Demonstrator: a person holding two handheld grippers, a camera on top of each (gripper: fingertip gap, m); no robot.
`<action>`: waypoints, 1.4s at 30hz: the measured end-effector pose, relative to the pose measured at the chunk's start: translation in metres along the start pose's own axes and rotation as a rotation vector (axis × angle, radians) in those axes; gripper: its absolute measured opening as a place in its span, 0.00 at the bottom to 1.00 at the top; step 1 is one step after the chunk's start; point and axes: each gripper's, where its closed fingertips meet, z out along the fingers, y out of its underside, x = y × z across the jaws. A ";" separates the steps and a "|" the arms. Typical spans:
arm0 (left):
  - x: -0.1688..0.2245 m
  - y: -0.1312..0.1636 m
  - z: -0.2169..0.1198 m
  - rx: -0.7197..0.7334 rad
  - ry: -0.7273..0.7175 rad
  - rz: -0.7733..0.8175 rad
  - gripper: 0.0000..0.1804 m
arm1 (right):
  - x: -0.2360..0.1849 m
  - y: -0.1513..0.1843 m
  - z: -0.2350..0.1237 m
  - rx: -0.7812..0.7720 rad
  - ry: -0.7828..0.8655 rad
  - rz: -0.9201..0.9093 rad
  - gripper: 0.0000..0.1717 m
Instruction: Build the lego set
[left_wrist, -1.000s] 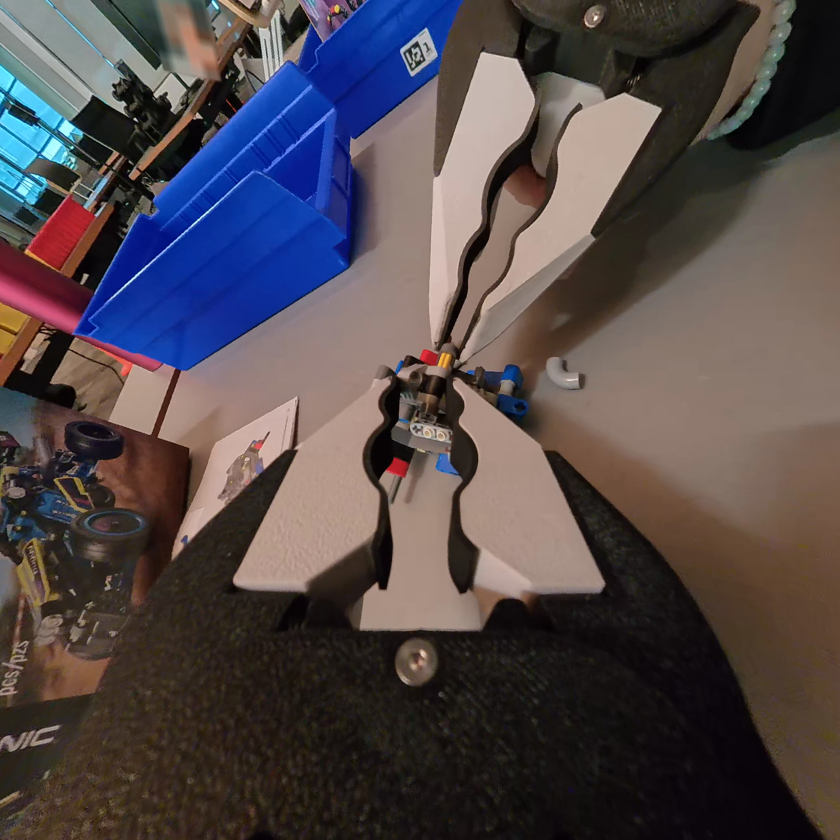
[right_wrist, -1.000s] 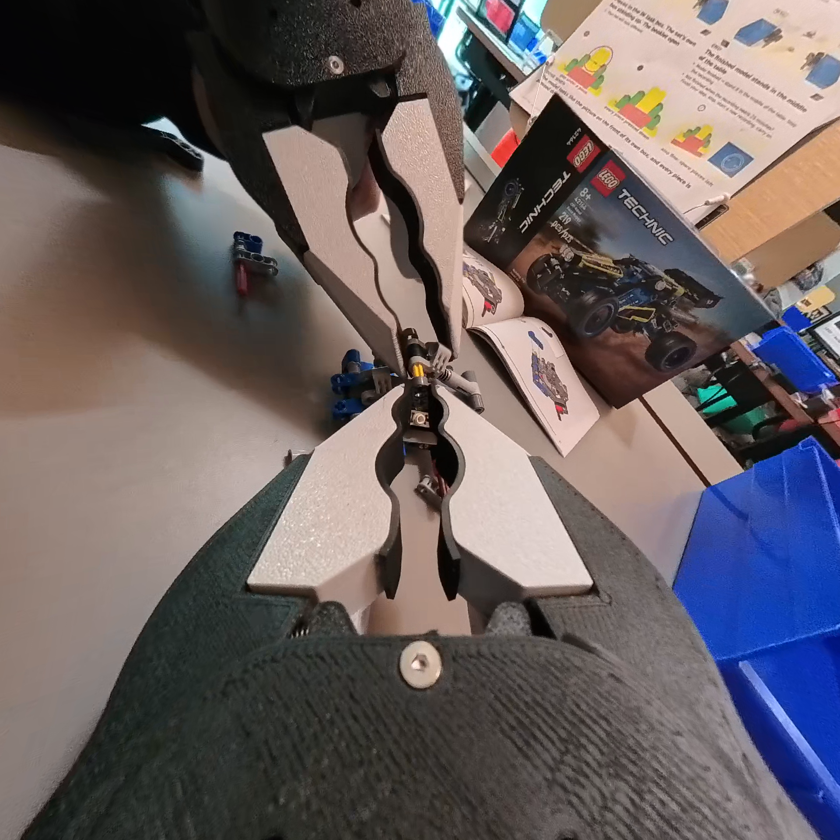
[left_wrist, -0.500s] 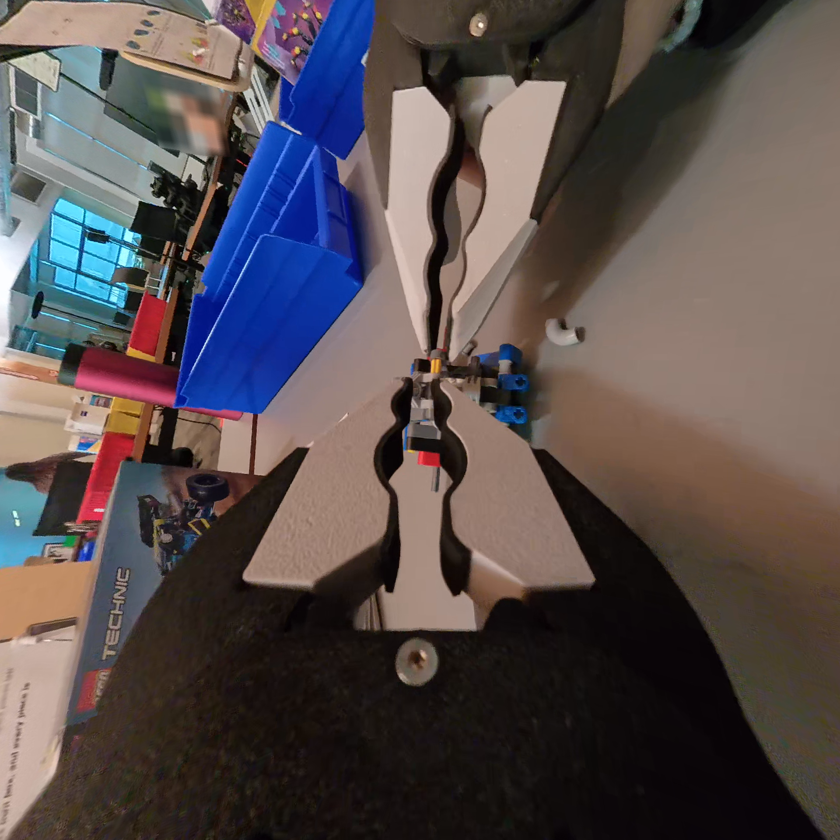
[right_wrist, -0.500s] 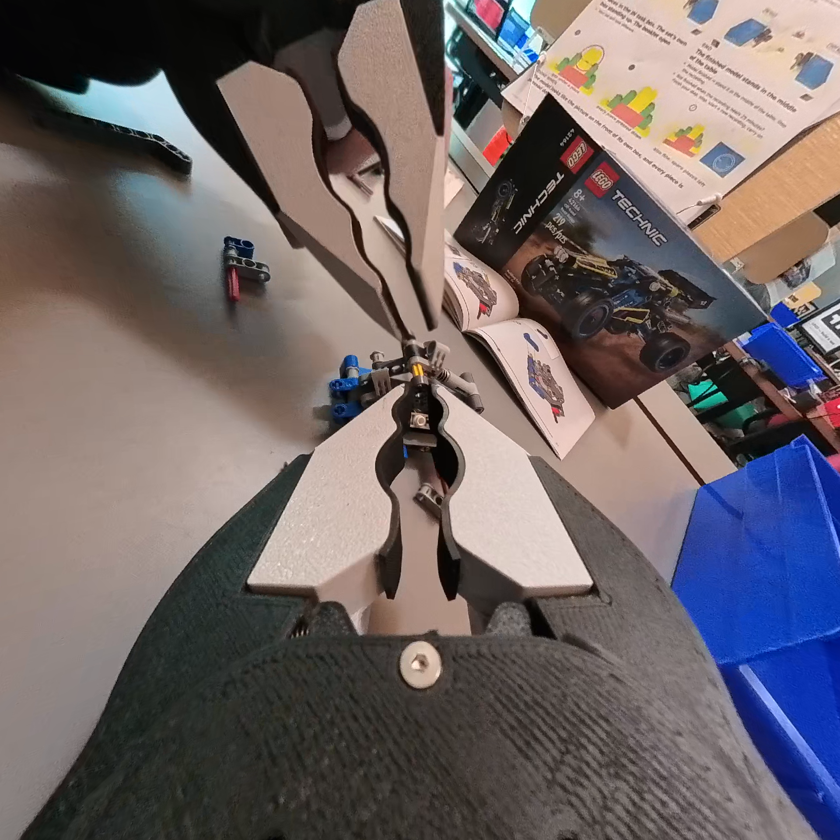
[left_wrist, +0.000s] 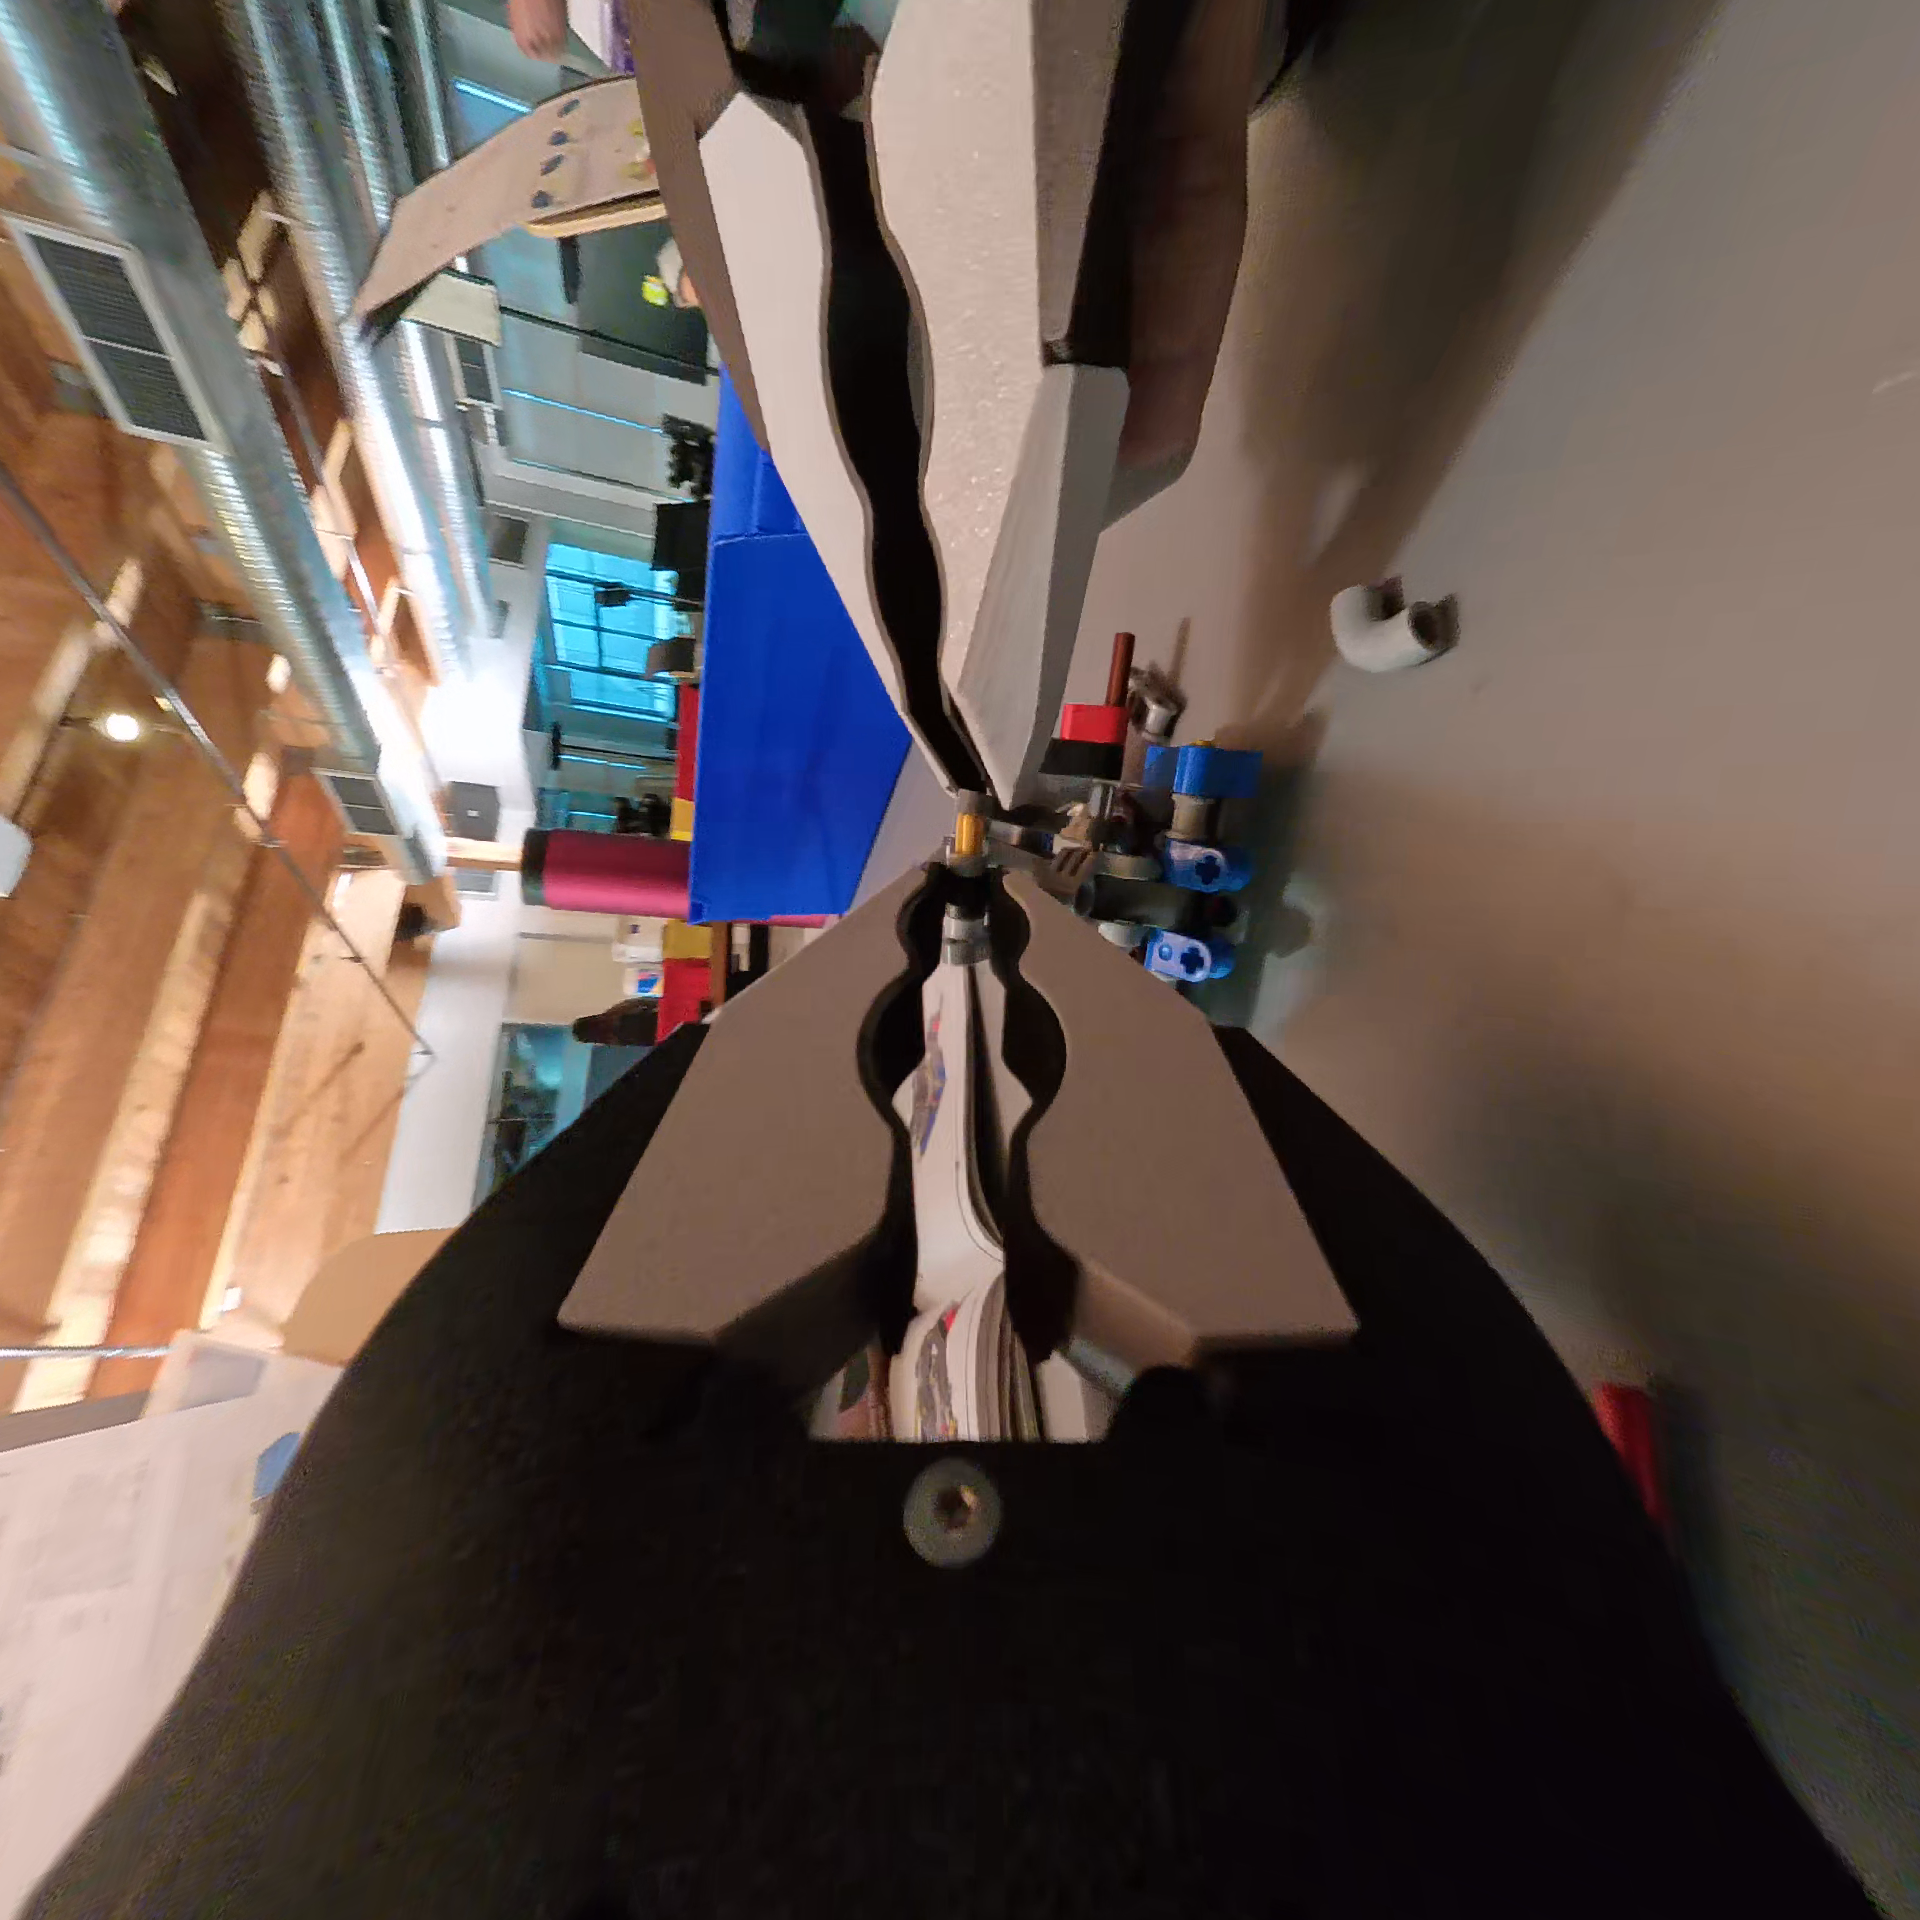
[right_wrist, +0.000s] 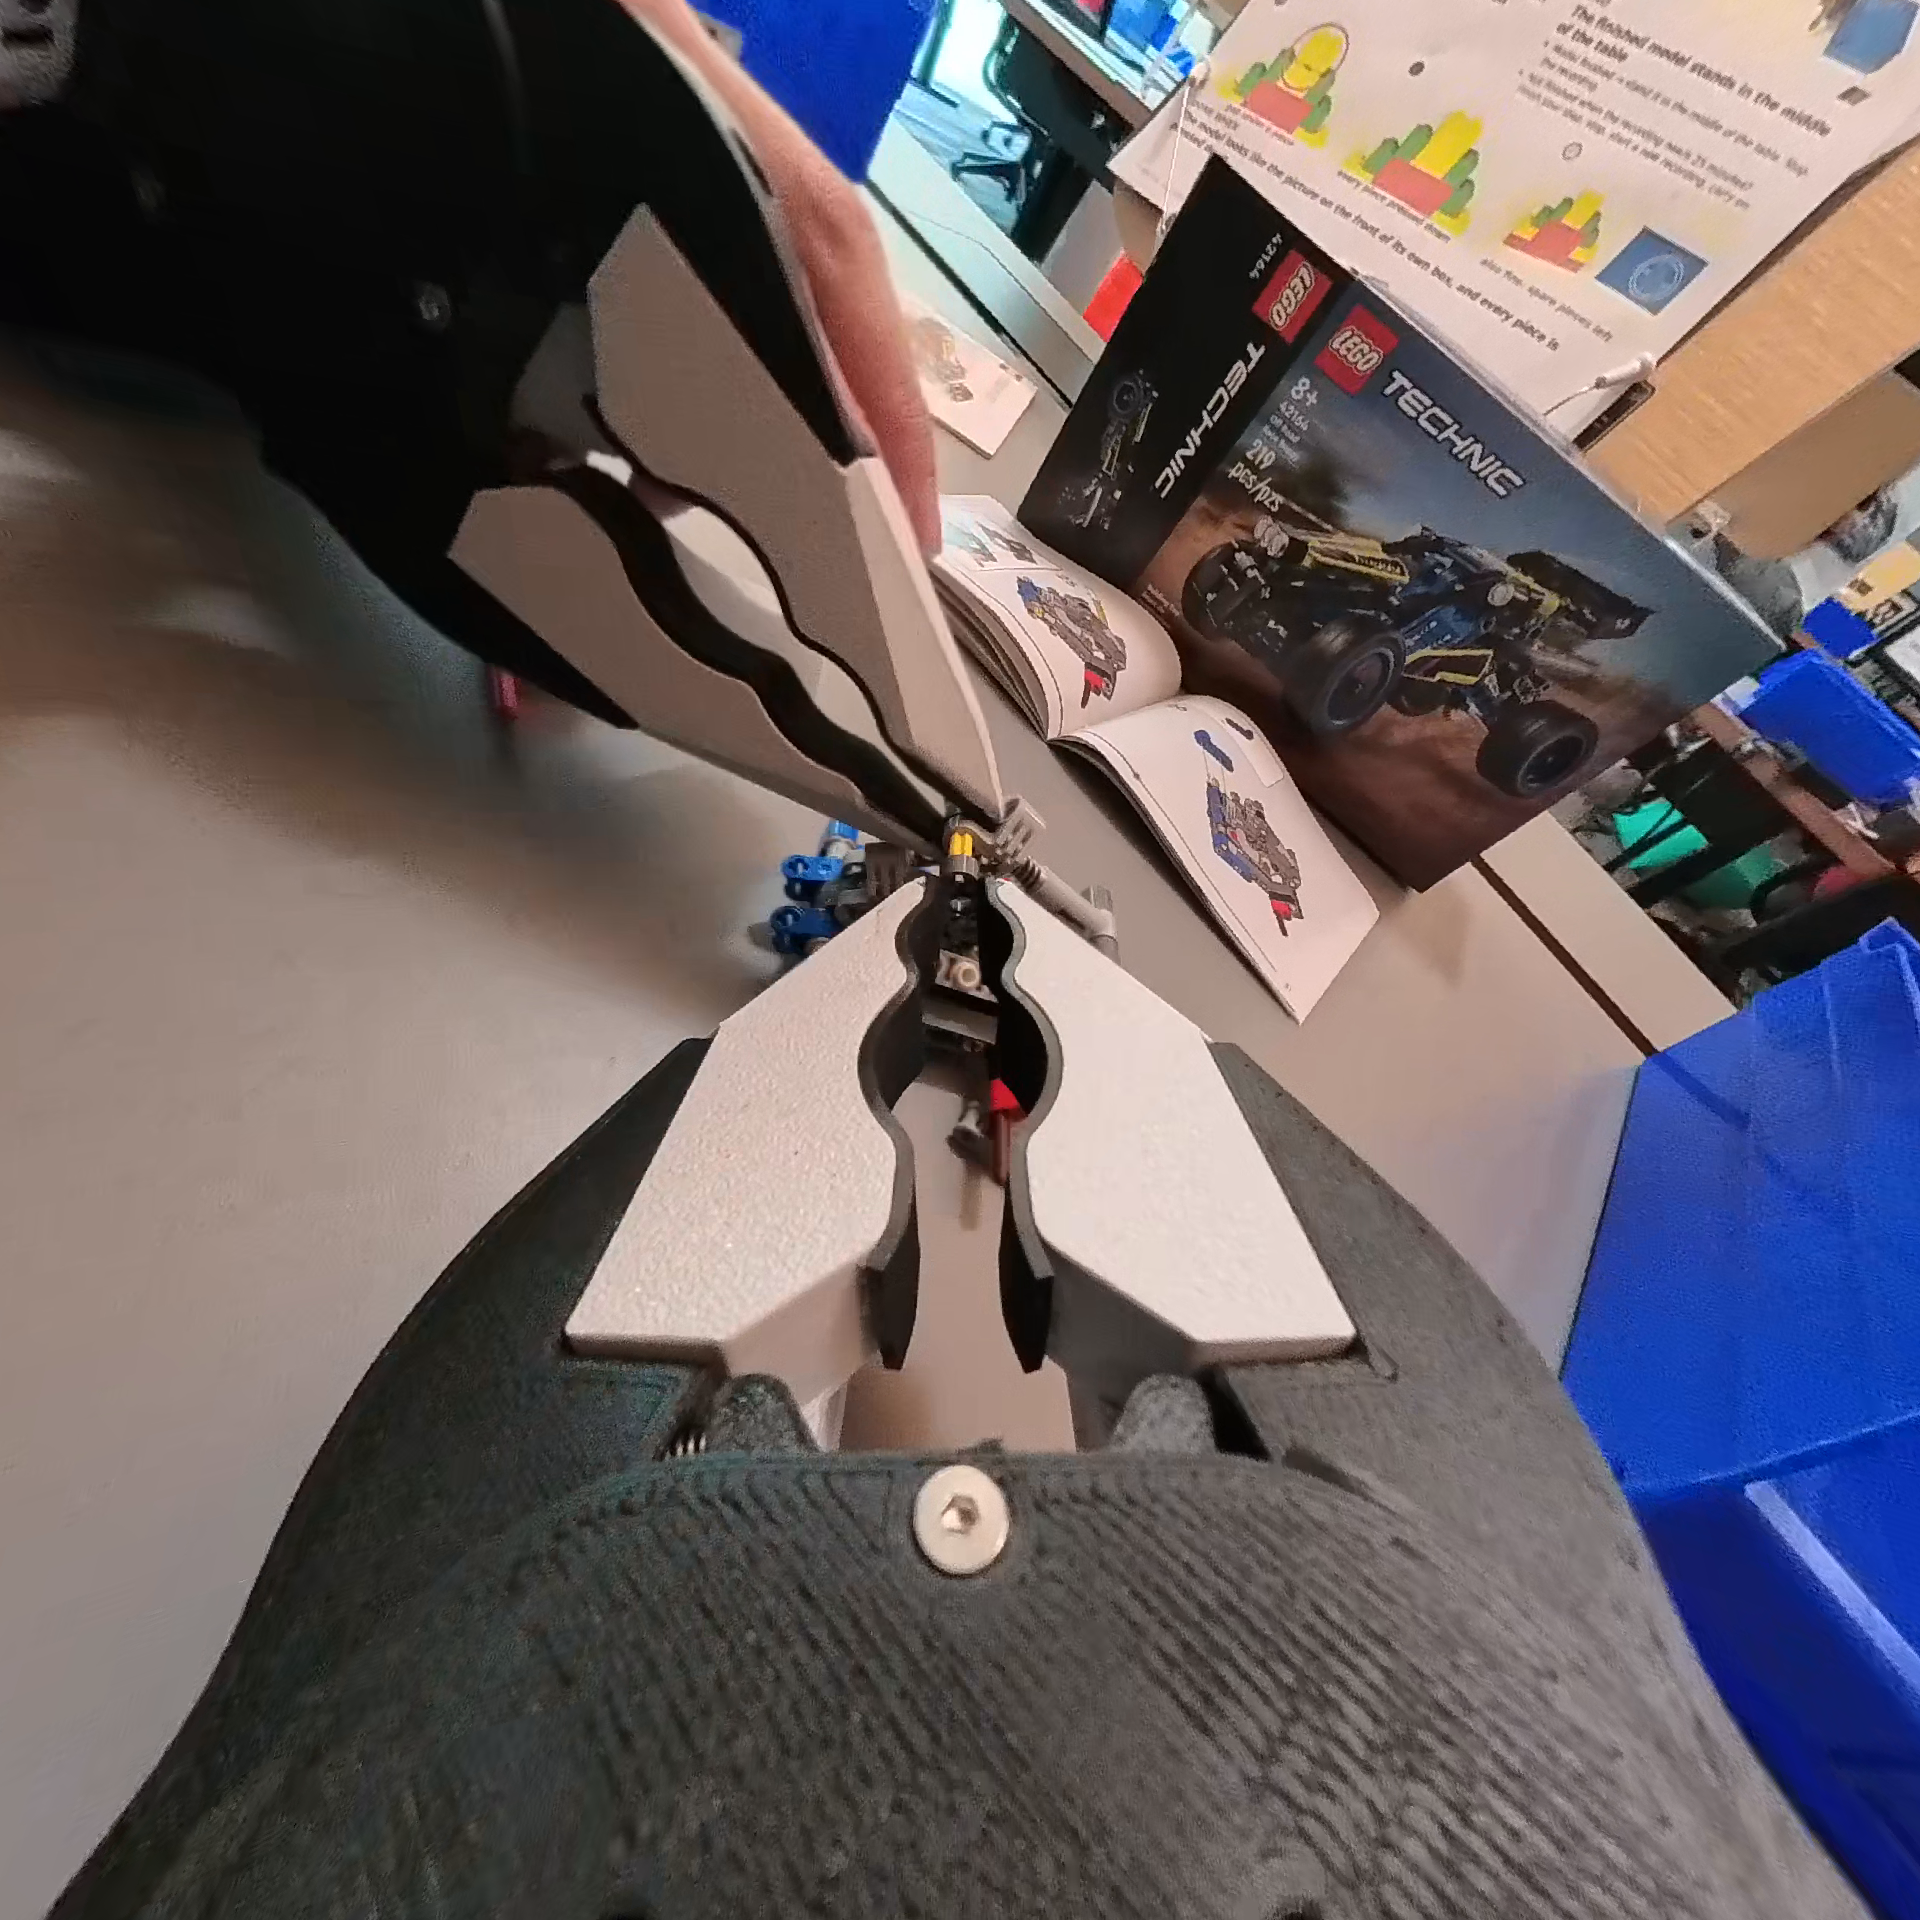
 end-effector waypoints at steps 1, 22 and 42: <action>0.000 0.000 0.001 0.003 -0.017 0.007 0.02 | 0.001 0.001 0.000 -0.003 0.000 0.005 0.02; -0.003 0.012 0.004 -0.114 0.029 -0.089 0.02 | -0.003 0.000 0.002 -0.090 0.056 -0.090 0.05; -0.004 -0.009 -0.004 0.069 0.053 -0.107 0.05 | -0.002 -0.002 -0.001 -0.032 0.026 0.002 0.03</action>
